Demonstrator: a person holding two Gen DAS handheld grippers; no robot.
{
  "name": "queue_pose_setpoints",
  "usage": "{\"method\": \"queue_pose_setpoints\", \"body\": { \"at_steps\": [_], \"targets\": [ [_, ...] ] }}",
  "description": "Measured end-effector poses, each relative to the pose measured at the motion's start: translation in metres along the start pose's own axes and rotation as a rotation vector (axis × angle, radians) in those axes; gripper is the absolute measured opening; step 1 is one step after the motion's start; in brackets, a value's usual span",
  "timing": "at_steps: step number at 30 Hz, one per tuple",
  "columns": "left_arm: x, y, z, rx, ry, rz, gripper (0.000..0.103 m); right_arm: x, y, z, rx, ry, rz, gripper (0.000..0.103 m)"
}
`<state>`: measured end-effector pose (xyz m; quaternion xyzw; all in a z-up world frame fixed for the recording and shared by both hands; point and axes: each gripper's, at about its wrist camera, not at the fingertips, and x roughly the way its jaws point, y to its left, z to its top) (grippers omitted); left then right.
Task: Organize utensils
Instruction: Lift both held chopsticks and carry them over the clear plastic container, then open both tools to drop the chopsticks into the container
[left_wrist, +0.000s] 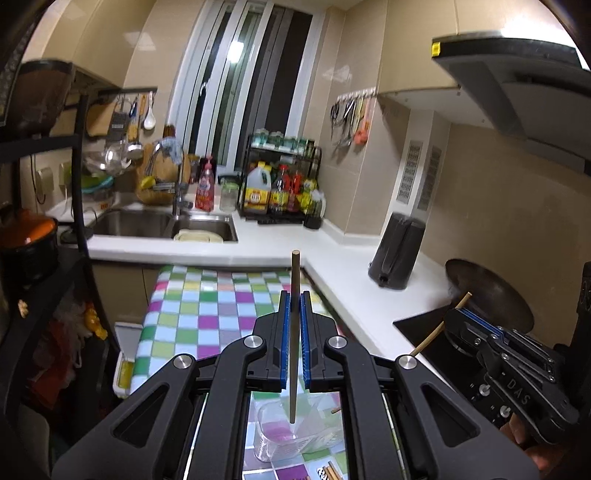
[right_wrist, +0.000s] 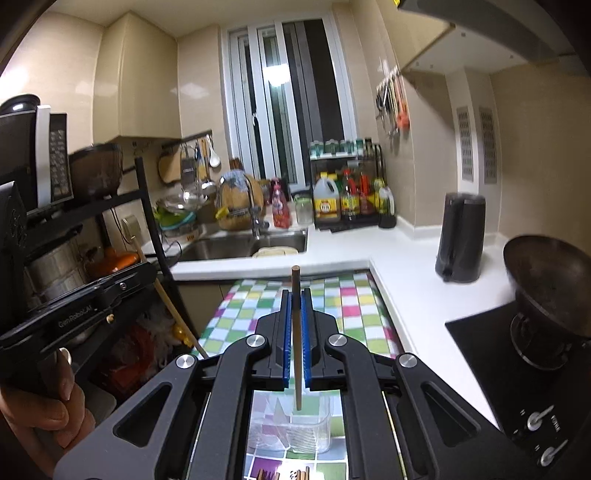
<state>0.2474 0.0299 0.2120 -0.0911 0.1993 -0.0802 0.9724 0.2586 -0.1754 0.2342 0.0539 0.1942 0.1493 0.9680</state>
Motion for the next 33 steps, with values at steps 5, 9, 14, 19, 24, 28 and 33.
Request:
{"method": "queue_pose_setpoints", "body": {
  "at_steps": [5, 9, 14, 19, 24, 28, 33],
  "targets": [
    [0.032, 0.005, -0.034, -0.012, 0.086, 0.016, 0.005, 0.028, -0.001, -0.03, -0.016, 0.084, 0.001, 0.005],
    [0.041, 0.001, -0.05, 0.016, 0.116, 0.027, 0.005, 0.04, -0.002, -0.051, -0.019, 0.132, -0.003, 0.005],
    [0.05, -0.002, -0.064, 0.04, 0.15, 0.042, 0.006, 0.047, -0.001, -0.066, -0.035, 0.159, -0.015, 0.005],
    [0.049, -0.004, -0.066, 0.056, 0.159, 0.055, 0.008, 0.045, -0.002, -0.068, -0.036, 0.171, -0.027, 0.02],
    [0.026, -0.008, -0.054, 0.066, 0.098, 0.08, 0.044, 0.029, -0.002, -0.059, -0.037, 0.126, -0.06, 0.04],
    [-0.004, -0.009, -0.047, 0.065, 0.047, 0.094, 0.049, 0.004, -0.001, -0.051, -0.049, 0.081, -0.078, 0.04],
    [-0.052, -0.009, -0.051, 0.056, -0.025, 0.111, 0.053, -0.037, -0.001, -0.05, -0.049, 0.024, -0.102, 0.044]
  ]
}}
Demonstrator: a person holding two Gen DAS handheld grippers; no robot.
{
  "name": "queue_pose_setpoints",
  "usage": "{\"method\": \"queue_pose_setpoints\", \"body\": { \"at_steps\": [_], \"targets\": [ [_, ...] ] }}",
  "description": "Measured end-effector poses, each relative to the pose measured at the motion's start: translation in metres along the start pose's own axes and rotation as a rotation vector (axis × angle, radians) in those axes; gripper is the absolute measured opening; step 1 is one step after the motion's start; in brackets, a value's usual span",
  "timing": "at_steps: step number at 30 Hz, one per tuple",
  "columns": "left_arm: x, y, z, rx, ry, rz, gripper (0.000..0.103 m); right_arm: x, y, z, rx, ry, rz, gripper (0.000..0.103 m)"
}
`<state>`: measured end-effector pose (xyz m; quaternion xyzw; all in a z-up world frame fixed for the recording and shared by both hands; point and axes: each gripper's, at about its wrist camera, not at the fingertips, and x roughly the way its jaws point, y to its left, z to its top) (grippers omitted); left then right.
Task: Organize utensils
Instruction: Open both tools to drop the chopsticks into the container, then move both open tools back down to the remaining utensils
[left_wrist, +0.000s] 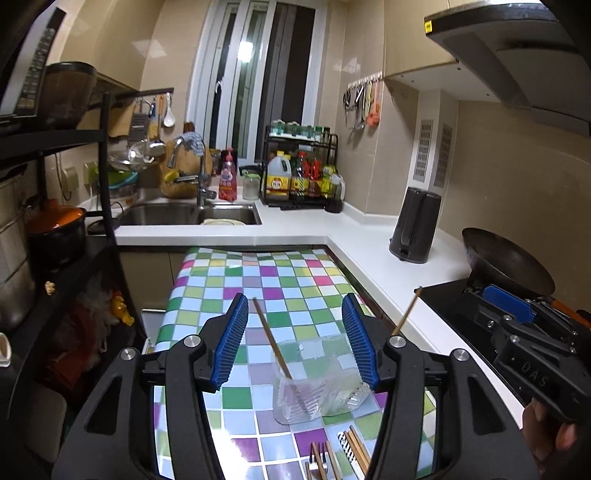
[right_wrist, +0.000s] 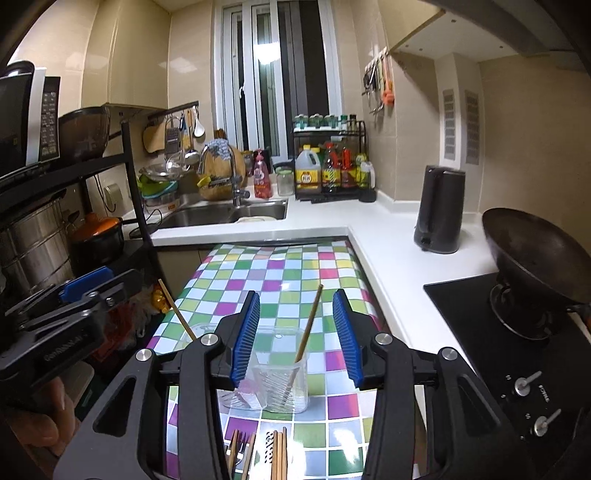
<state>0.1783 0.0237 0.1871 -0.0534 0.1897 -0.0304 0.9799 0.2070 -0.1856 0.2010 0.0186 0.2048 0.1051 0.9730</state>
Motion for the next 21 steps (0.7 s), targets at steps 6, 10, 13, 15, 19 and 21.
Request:
{"method": "queue_pose_setpoints", "body": {
  "at_steps": [6, 10, 13, 15, 19, 21],
  "targets": [
    [-0.045, -0.003, -0.029, 0.03, -0.039, 0.02, 0.056, -0.05, -0.005, -0.028, 0.012, -0.081, -0.013, 0.051],
    [-0.067, -0.007, -0.062, 0.051, -0.057, 0.019, 0.056, -0.071, -0.006, -0.054, 0.02, -0.113, -0.012, 0.051],
    [-0.08, -0.009, -0.086, 0.068, -0.086, 0.014, 0.056, -0.076, -0.008, -0.076, 0.024, -0.096, -0.006, 0.051],
    [-0.083, -0.011, -0.105, 0.082, -0.087, 0.027, 0.056, -0.079, -0.011, -0.092, 0.043, -0.085, 0.005, 0.051],
    [-0.089, -0.007, -0.137, 0.058, -0.06, 0.039, 0.056, -0.083, -0.013, -0.12, 0.034, -0.067, -0.009, 0.051],
    [-0.091, -0.004, -0.152, 0.045, -0.037, 0.028, 0.056, -0.082, -0.013, -0.133, 0.044, -0.035, 0.009, 0.051]
  ]
}}
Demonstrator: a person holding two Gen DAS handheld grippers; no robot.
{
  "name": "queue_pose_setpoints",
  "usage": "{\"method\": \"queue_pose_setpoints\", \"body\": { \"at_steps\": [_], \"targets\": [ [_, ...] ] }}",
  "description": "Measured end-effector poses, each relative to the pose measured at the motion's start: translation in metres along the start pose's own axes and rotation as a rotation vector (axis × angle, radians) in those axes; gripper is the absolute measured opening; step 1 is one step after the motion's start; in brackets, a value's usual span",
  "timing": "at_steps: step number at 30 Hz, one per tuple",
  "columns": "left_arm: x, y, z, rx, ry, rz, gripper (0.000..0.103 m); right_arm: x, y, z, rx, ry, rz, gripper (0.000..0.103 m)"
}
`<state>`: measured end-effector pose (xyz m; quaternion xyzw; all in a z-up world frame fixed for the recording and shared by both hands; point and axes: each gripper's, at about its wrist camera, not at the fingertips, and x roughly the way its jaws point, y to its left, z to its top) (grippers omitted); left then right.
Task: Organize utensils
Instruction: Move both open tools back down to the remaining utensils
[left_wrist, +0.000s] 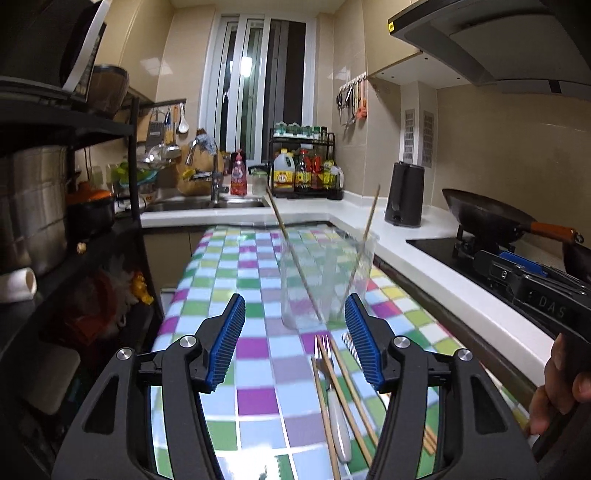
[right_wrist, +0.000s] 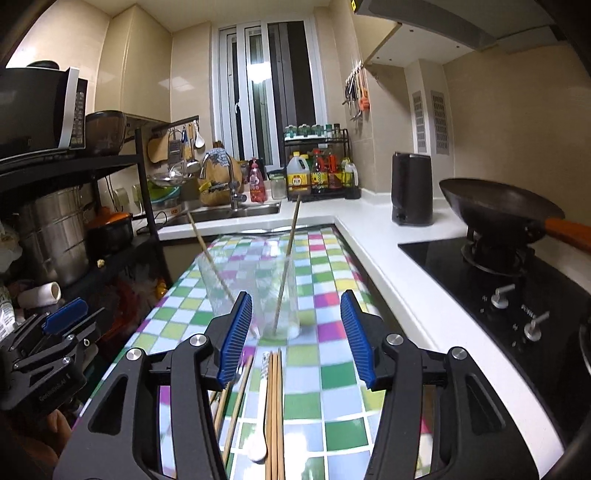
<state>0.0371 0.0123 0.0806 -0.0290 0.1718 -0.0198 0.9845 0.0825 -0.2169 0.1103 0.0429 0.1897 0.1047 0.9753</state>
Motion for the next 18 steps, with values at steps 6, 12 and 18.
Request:
{"method": "queue_pose_setpoints", "body": {
  "at_steps": [6, 12, 18],
  "targets": [
    [0.0, 0.001, -0.042, 0.011, 0.087, -0.023, 0.053, 0.002, -0.003, -0.05, 0.026, 0.089, -0.002, 0.051],
    [0.01, 0.013, -0.073, -0.016, 0.208, -0.007, 0.029, 0.005, 0.001, -0.088, -0.031, 0.151, -0.022, 0.046],
    [0.015, 0.023, -0.097, -0.065, 0.288, 0.006, 0.014, 0.012, -0.008, -0.11, -0.018, 0.232, 0.001, 0.01]
  ]
}}
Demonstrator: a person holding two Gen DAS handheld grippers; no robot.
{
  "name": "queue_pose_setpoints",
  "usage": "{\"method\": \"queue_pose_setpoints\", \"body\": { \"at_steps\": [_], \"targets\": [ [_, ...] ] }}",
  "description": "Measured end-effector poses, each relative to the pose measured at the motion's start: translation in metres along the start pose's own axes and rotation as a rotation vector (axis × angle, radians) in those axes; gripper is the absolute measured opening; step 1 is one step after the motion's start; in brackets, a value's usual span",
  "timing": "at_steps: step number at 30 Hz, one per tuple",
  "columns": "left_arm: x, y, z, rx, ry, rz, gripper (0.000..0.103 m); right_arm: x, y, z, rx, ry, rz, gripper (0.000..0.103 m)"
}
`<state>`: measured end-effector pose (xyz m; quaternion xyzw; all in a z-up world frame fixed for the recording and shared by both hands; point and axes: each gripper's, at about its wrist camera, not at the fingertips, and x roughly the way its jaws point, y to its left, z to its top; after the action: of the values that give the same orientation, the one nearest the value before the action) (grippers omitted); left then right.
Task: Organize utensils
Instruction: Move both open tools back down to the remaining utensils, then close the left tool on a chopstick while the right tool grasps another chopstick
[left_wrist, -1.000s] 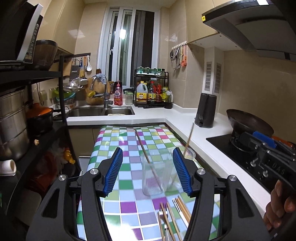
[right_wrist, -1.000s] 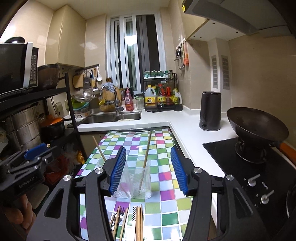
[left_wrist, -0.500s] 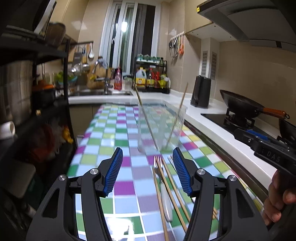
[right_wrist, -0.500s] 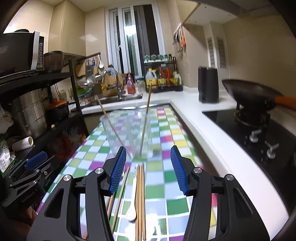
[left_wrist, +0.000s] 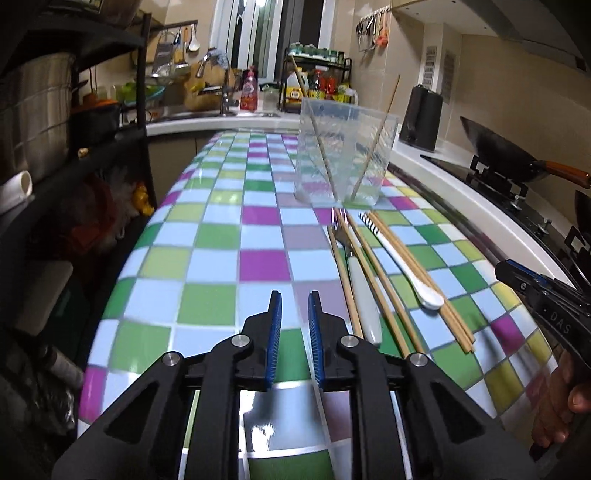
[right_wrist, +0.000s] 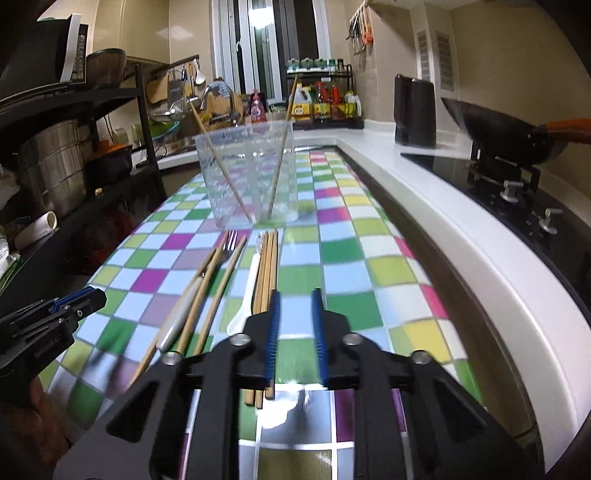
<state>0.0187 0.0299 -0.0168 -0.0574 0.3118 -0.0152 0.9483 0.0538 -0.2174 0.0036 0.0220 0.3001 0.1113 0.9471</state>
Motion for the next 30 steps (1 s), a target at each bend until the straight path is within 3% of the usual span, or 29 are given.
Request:
{"method": "queue_pose_setpoints", "body": {
  "at_steps": [6, 11, 23, 28, 30],
  "targets": [
    [0.005, -0.019, -0.014, 0.023, 0.053, -0.082, 0.014, 0.019, 0.0, -0.017, 0.013, 0.1, 0.046, 0.01],
    [0.007, -0.035, -0.025, 0.059, 0.082, -0.104, 0.014, 0.03, 0.004, -0.025, 0.005, 0.151, 0.079, 0.012],
    [0.014, -0.049, -0.033, 0.118, 0.119, -0.085, 0.014, 0.035, 0.014, -0.028, -0.057, 0.179, 0.046, 0.012],
    [0.014, -0.053, -0.033, 0.154, 0.115, -0.055, 0.014, 0.033, 0.013, -0.029, -0.058, 0.181, 0.021, 0.006],
    [0.015, -0.049, -0.031, 0.138, 0.118, -0.038, 0.007, 0.032, 0.01, -0.029, -0.05, 0.183, 0.006, 0.006]
  ]
}}
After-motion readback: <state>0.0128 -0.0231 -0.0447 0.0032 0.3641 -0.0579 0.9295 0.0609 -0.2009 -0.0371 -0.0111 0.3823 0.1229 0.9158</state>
